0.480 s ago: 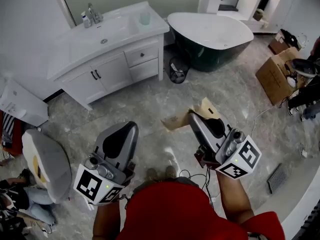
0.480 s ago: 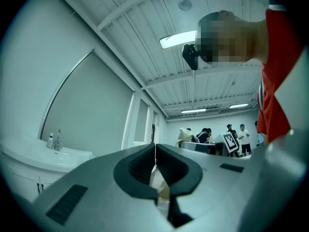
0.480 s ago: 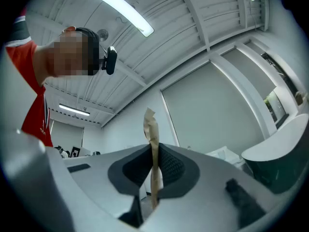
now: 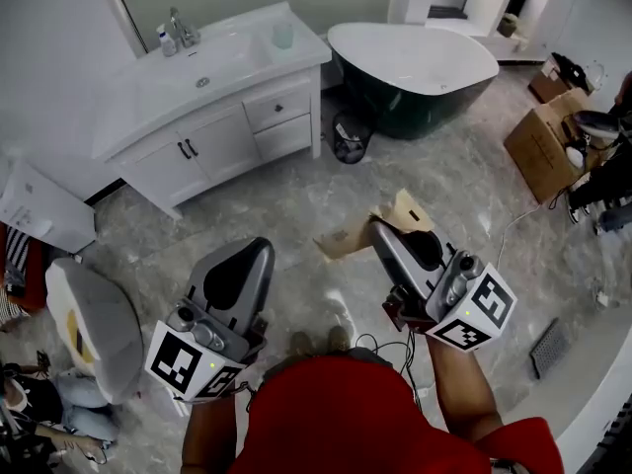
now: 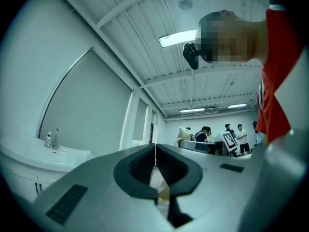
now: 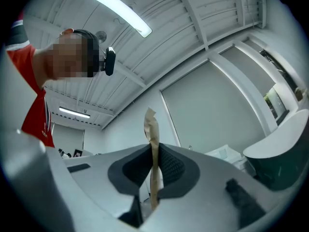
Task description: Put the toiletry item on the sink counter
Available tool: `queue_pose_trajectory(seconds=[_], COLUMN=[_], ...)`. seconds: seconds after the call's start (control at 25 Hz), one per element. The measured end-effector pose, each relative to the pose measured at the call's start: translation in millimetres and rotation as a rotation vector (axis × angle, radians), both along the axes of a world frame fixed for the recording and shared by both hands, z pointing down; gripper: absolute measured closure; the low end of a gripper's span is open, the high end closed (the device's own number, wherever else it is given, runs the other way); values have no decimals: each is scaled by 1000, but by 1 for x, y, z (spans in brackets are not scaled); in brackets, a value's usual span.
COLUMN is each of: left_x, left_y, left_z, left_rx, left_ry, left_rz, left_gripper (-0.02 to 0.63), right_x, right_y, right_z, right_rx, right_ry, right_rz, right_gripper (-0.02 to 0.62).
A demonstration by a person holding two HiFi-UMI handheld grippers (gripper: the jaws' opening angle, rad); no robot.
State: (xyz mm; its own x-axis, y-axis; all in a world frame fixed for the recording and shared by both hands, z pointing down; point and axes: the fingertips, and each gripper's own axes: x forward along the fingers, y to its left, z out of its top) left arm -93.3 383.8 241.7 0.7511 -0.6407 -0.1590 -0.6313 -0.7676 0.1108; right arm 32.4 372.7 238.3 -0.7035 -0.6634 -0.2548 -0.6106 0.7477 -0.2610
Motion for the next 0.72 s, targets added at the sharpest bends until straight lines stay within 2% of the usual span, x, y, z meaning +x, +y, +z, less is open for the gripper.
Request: queue_pose_trajectory(seconds=[0.2, 0.48, 0.72], left_x=[4, 15, 42], left_y=[-4, -15, -27], left_z=[2, 4, -4], left_rx=[-11, -5, 14], left_ry=[17, 36, 26], left_rz=[4, -5, -29], left_gripper=[586, 586, 586], right_x=[10, 21, 45], right_y=[-2, -9, -24], right_z=[-4, -4, -6], right_rx=[-1, 23, 31], right_ry=[-26, -14, -6], right_rz=[10, 2, -30], right_gripper=[549, 549, 549])
